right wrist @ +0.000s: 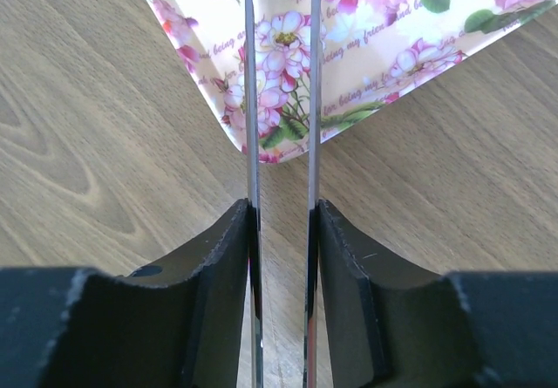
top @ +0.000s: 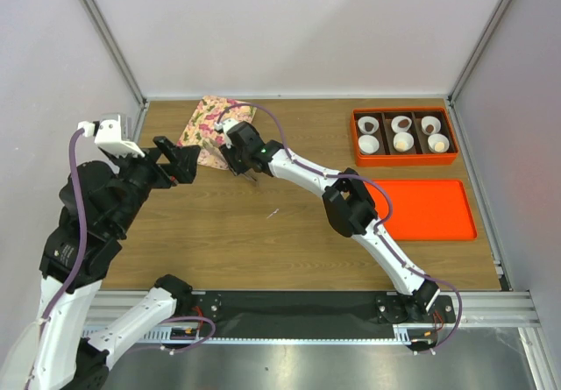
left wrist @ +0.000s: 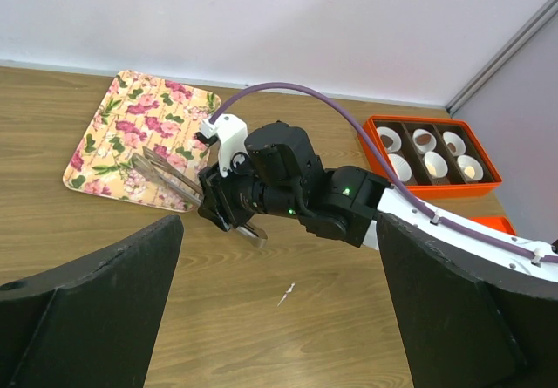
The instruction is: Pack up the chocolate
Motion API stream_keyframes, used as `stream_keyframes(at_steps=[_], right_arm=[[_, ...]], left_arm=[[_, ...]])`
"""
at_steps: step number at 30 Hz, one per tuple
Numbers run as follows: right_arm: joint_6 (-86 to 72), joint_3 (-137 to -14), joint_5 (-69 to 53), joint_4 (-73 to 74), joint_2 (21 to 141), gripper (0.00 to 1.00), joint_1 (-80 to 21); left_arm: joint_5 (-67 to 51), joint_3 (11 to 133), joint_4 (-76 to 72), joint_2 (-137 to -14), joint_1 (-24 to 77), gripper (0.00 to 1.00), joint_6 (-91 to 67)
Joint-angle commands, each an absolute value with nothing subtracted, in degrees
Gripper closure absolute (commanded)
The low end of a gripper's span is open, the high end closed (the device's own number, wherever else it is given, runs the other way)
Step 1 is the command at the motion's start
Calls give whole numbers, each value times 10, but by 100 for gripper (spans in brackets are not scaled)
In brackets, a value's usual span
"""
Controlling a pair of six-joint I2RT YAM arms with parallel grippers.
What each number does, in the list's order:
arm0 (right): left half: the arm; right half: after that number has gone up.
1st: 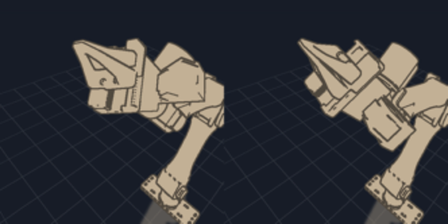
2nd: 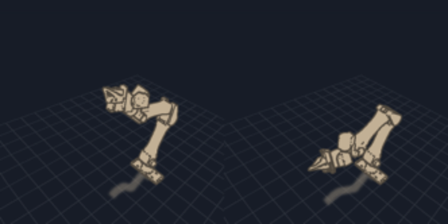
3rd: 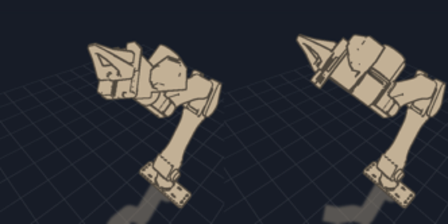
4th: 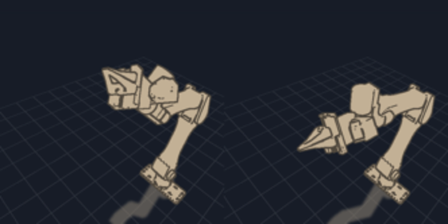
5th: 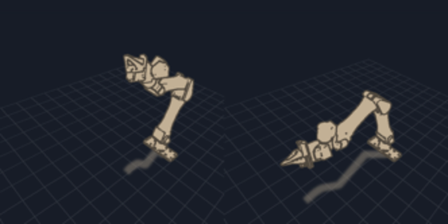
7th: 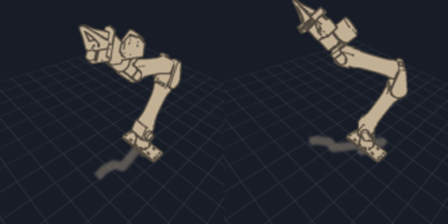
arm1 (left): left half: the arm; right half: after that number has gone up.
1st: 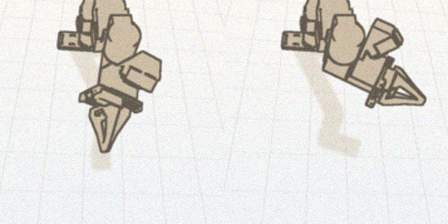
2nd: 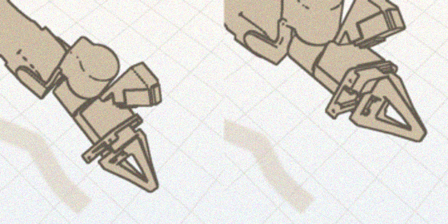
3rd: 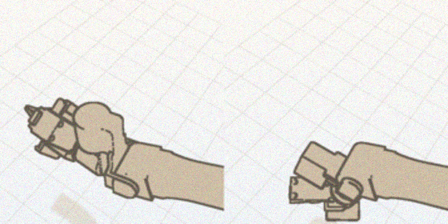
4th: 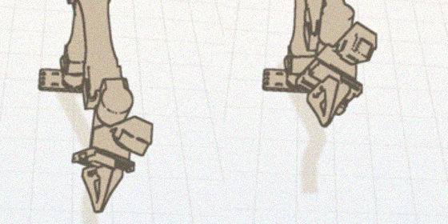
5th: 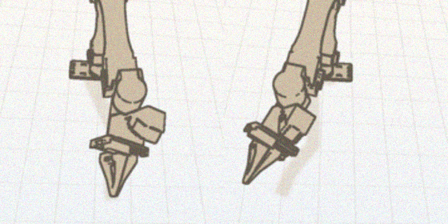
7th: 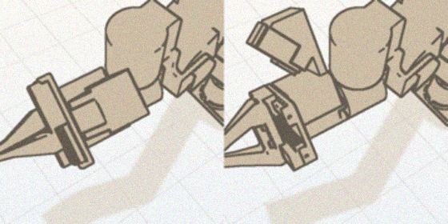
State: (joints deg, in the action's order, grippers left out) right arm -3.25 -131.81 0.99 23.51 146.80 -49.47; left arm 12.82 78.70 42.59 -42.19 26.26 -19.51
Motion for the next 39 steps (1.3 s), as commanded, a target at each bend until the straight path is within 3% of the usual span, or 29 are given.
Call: stream_keyframes(at_steps=[1,18,30,39], right_arm=[[-38,-1340,11,222,1420,63,-494],[-57,-1238,19,257,1236,66,-460],[-72,-863,85,307,921,67,-281],[-118,-771,90,405,791,66,-131]], left_arm=[[109,787,416,-435,258,0,-204],[102,794,422,-483,258,0,-213],[44,730,372,-507,258,0,-224],[11,693,328,-541,258,1,-229]])
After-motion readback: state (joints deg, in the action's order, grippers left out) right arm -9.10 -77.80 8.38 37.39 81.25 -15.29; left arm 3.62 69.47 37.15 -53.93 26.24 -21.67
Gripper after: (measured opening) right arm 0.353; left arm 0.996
